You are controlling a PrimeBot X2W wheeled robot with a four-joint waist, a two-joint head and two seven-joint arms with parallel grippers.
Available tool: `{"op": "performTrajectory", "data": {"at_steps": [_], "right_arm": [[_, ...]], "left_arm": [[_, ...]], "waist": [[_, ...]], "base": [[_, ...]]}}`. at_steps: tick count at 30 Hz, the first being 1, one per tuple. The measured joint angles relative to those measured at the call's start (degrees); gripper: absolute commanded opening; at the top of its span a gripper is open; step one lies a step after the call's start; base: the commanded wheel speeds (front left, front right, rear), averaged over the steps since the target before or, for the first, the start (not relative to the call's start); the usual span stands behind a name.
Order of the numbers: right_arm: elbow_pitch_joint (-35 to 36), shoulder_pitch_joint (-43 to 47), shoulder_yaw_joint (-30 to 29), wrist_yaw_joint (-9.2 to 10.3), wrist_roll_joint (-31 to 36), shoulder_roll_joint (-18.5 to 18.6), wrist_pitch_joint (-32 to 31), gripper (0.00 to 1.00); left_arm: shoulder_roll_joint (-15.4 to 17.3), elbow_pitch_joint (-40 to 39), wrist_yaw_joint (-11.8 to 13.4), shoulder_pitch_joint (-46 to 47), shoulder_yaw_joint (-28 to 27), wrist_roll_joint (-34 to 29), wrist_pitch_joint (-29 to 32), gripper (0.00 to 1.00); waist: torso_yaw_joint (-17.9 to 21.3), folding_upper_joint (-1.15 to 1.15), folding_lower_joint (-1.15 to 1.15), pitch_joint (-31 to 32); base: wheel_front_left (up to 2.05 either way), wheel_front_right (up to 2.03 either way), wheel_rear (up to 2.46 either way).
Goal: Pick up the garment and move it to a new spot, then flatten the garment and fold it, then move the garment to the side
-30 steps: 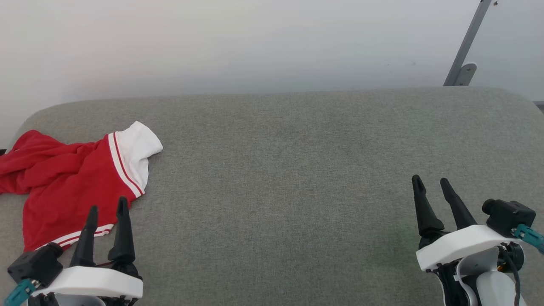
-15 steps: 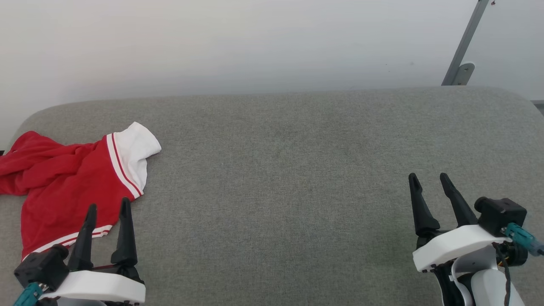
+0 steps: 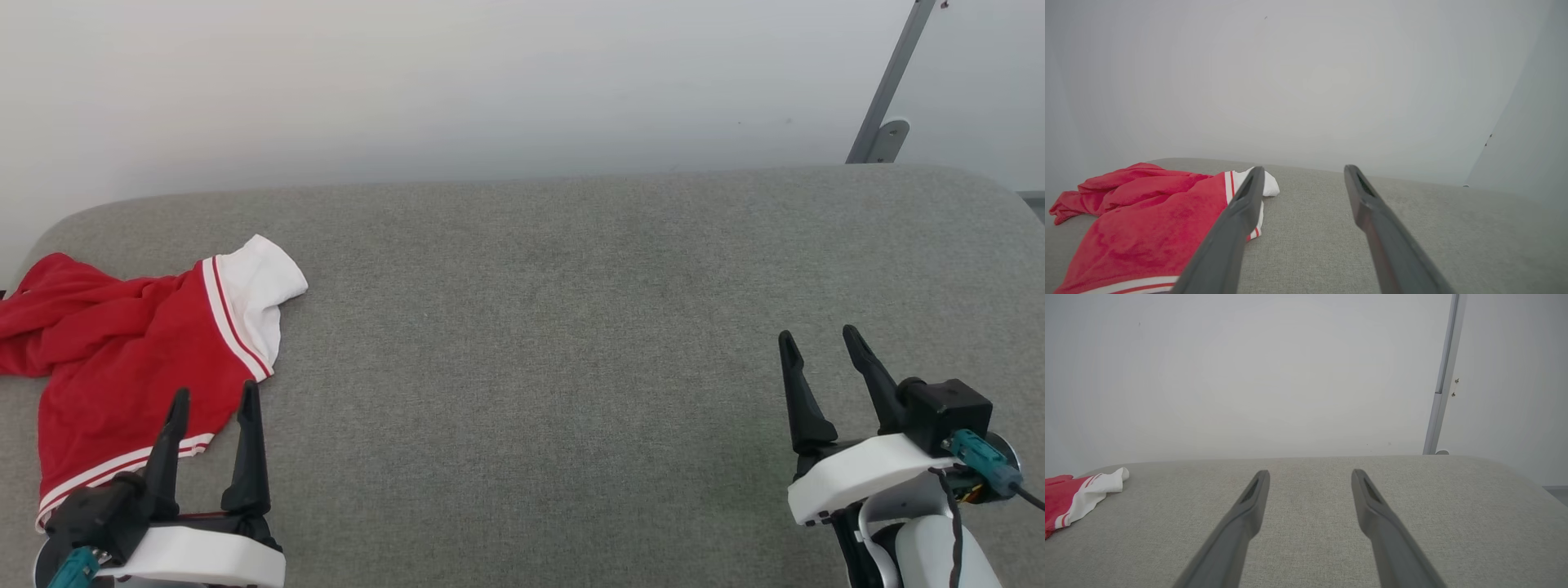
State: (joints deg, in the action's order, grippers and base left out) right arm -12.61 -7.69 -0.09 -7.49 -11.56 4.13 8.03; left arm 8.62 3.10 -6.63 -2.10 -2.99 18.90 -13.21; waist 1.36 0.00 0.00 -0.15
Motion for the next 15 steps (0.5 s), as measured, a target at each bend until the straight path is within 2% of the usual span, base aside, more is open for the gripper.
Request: {"op": "performTrajectory", "data": {"at_steps": [15], "right_arm": [[0.8,-0.23,0.49,-0.01,6.87,-0.02,1.11,1.0]], "left_arm": [[0.69,-0.48,-0.45,-0.44,0.56,-4.52,-1.52,1.0]], "waist": [[0.19,0.0,0.0,0.11]], "base": [[0.0,0.0,0.0]]}}
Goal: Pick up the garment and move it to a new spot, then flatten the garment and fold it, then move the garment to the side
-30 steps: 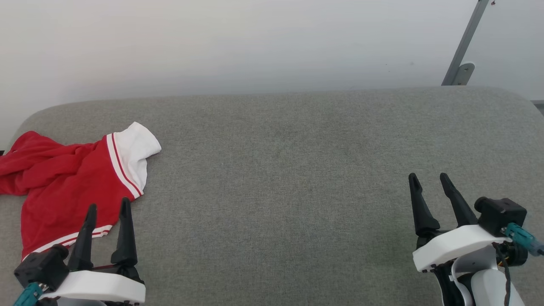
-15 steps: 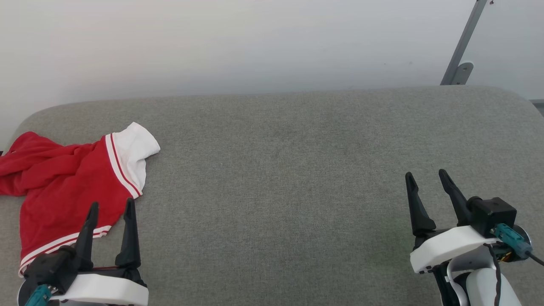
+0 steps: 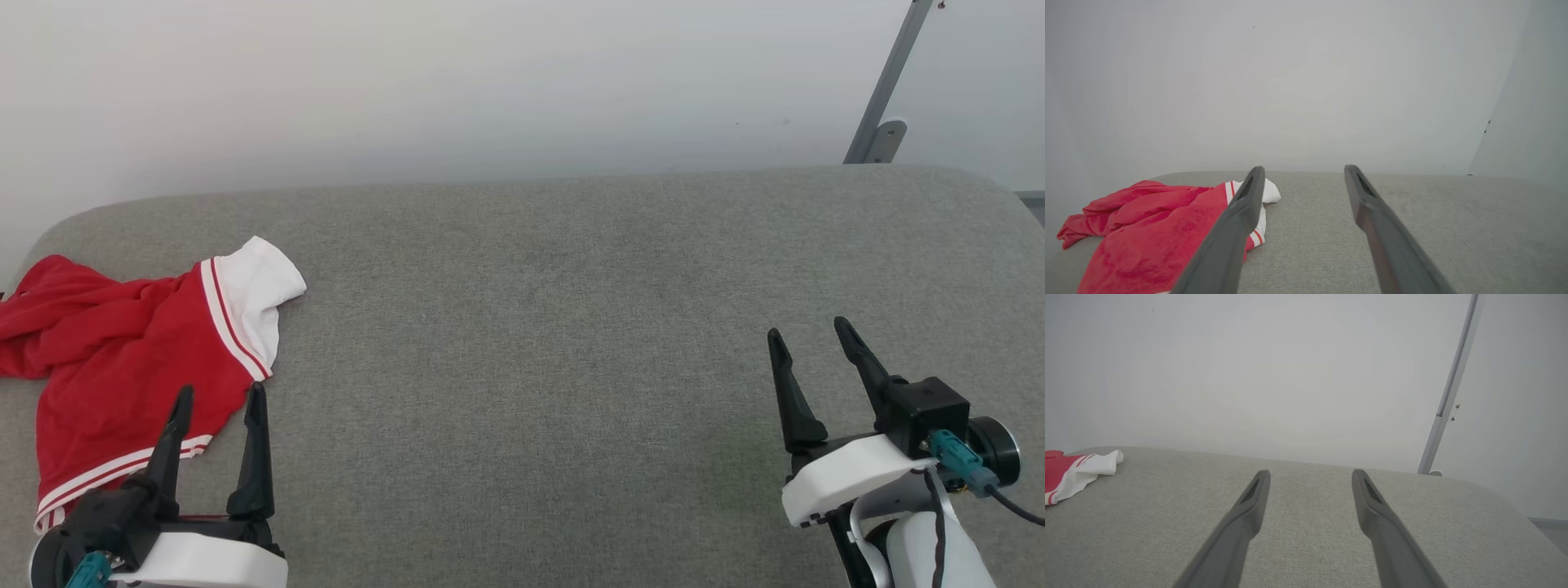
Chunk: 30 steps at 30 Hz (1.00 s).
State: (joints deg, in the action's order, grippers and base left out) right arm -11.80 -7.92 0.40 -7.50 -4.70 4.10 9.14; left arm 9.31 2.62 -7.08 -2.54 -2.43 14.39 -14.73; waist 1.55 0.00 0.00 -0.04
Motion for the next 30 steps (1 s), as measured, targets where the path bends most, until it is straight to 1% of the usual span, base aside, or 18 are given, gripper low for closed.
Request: {"op": "performTrajectory", "data": {"at_steps": [7,19,24,30], "right_arm": [[0.09,-0.05,0.11,0.0,0.81,0.0,0.21,1.0],[0.19,-0.02,0.29,0.0,1.1,-0.01,0.42,1.0],[0.38,0.22,0.93,0.0,0.58,-0.23,0.48,1.0],[0.09,0.07,2.89,0.0,0.27,-0.29,0.33,1.0]], "left_arm": [[0.02,-0.09,-0.07,-0.03,0.01,-0.57,-0.25,1.0],[-0.08,1.15,-0.23,-0.03,-0.13,1.46,-0.26,1.0],[0.11,2.89,0.29,0.02,-1.75,2.59,-0.26,1.0],[0.75,3.27,1.11,0.1,-3.18,3.7,0.12,1.0]], "waist": [[0.07,0.0,0.0,0.05],[-0.03,0.0,0.0,0.28],[-1.75,0.0,0.0,0.69],[-5.4,0.0,0.0,1.19]], "base": [[0.0,0.0,0.0],[0.0,0.0,0.0],[0.0,0.0,0.0],[0.0,0.0,0.0]]}}
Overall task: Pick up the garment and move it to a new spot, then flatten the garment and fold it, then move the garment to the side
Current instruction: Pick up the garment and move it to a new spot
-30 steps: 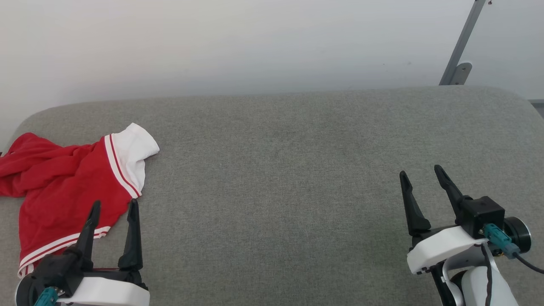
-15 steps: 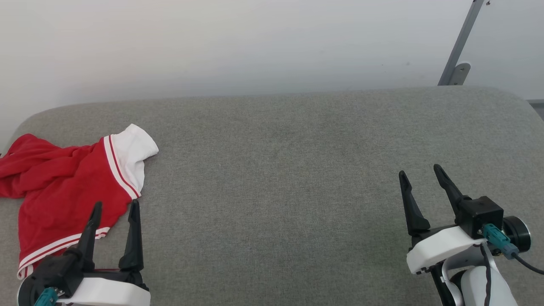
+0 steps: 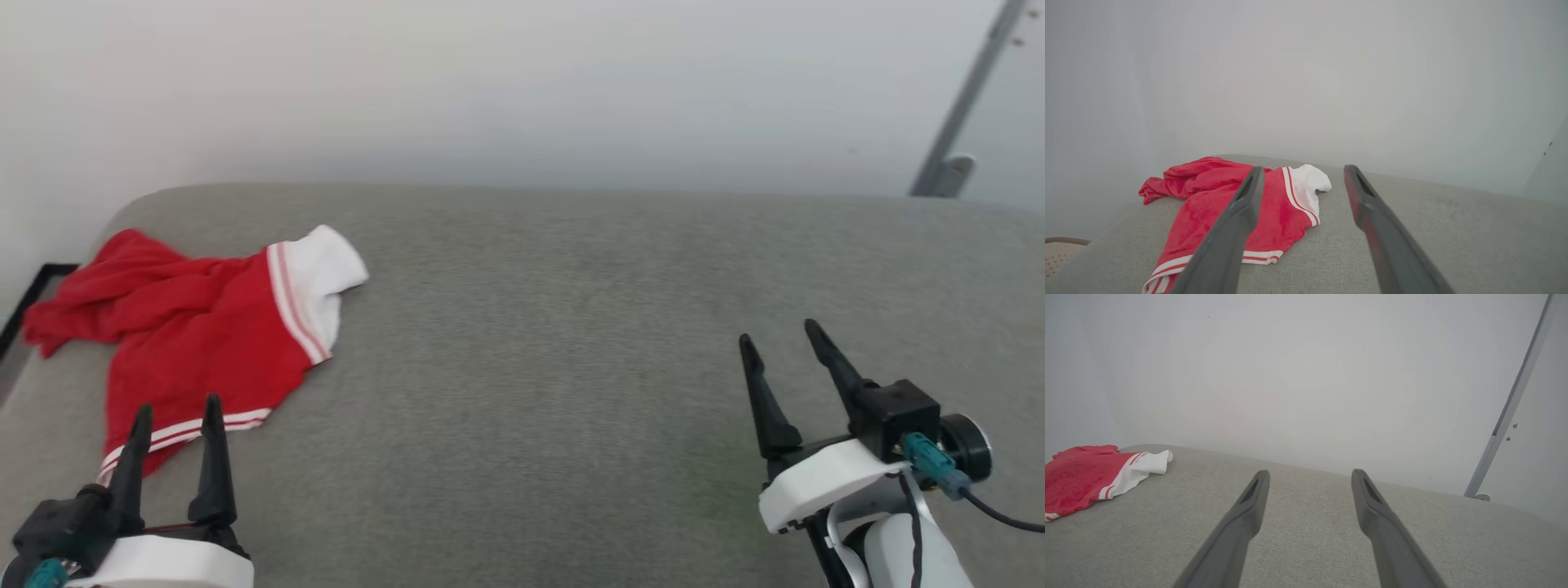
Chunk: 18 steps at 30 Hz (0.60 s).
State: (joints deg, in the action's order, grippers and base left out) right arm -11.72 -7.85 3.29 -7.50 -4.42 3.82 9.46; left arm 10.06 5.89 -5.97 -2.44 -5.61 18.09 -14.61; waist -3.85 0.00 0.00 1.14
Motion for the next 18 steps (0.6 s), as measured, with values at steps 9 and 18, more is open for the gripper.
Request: {"op": "performTrajectory", "data": {"at_steps": [9,18], "right_arm": [[-1.29,-0.89,3.14,0.0,-1.08,0.19,-0.22,1.0],[-2.3,-1.32,6.04,-0.01,-2.1,0.21,-0.22,1.0]], "left_arm": [[1.05,-0.41,1.38,-0.63,-2.11,1.44,0.76,1.0],[1.33,-1.58,2.44,-2.68,-3.35,2.53,1.26,1.0]], "waist": [[-7.47,0.0,0.0,0.88],[-14.79,0.0,0.0,1.56]], "base": [[0.0,0.0,0.0],[0.0,0.0,0.0]]}}
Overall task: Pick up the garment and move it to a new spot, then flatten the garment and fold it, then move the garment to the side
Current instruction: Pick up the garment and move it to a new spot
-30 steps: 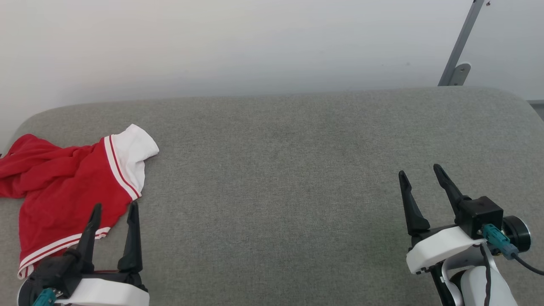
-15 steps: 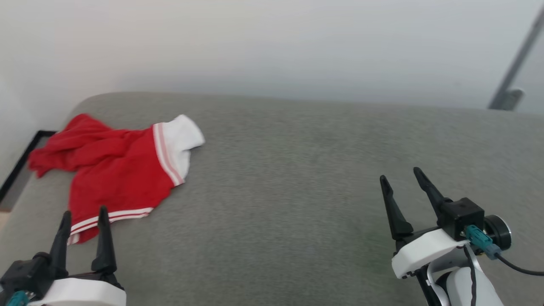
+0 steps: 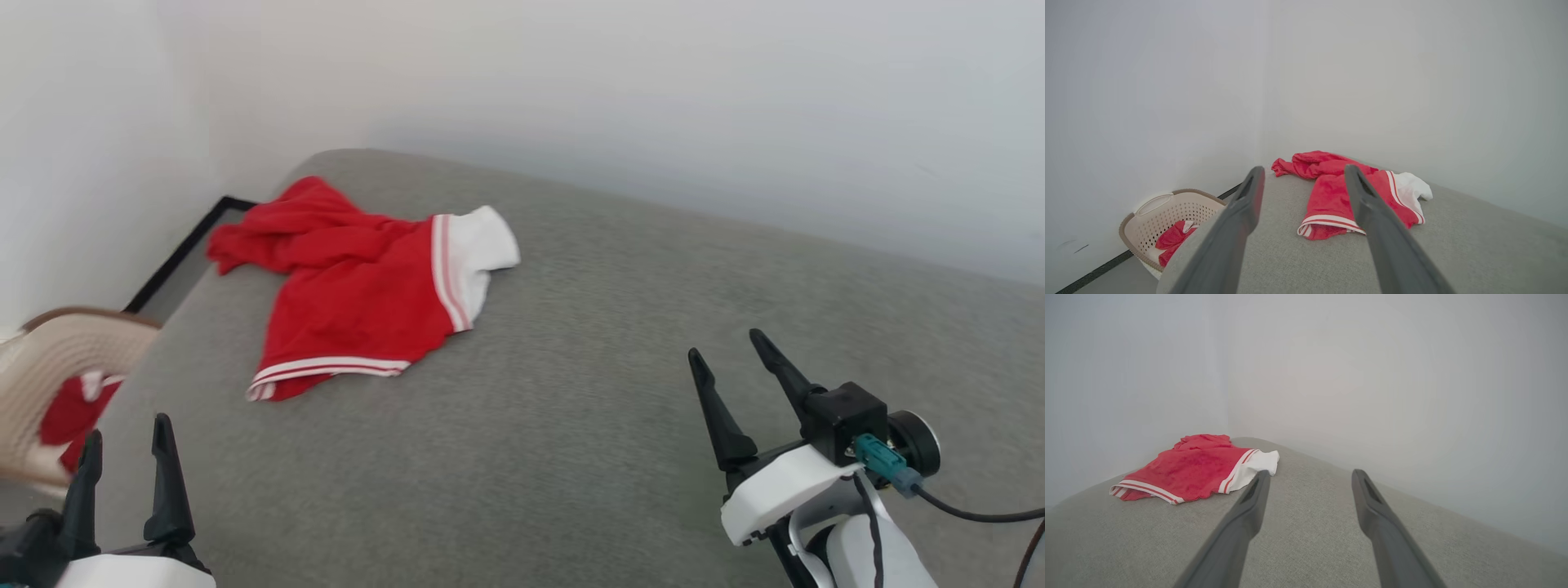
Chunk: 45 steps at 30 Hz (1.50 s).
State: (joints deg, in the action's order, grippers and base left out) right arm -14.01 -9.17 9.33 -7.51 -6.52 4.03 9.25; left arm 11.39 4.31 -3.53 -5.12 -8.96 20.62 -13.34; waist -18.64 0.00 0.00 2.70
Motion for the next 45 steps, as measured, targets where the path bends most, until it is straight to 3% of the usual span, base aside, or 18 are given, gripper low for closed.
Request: {"op": "performTrajectory", "data": {"at_steps": [9,22,34,45], "right_arm": [[-0.58,-0.51,0.27,0.0,-0.2,-0.11,0.0,1.0],[-0.41,-0.54,-0.04,0.0,0.05,-0.22,-0.19,1.0],[3.55,-2.31,-1.98,0.0,1.68,1.01,-1.92,1.0],[9.59,-6.84,-2.71,0.0,3.57,1.94,-4.67,1.0]], "left_arm": [[0.11,-0.54,0.01,-0.6,0.42,0.62,0.23,1.0],[0.67,0.78,-0.1,1.14,0.62,1.31,-0.27,1.0],[7.02,9.62,-2.69,17.75,2.67,3.85,1.82,1.0],[13.44,25.69,-3.78,35.26,7.3,11.35,6.27,1.0]], "waist": [[-4.34,0.0,0.0,0.0],[-1.93,0.0,0.0,-0.48],[3.06,0.0,0.0,-5.44],[8.58,0.0,0.0,-15.56]], "base": [[0.0,0.0,0.0],[0.0,0.0,0.0],[0.0,0.0,0.0],[0.0,0.0,0.0]]}}
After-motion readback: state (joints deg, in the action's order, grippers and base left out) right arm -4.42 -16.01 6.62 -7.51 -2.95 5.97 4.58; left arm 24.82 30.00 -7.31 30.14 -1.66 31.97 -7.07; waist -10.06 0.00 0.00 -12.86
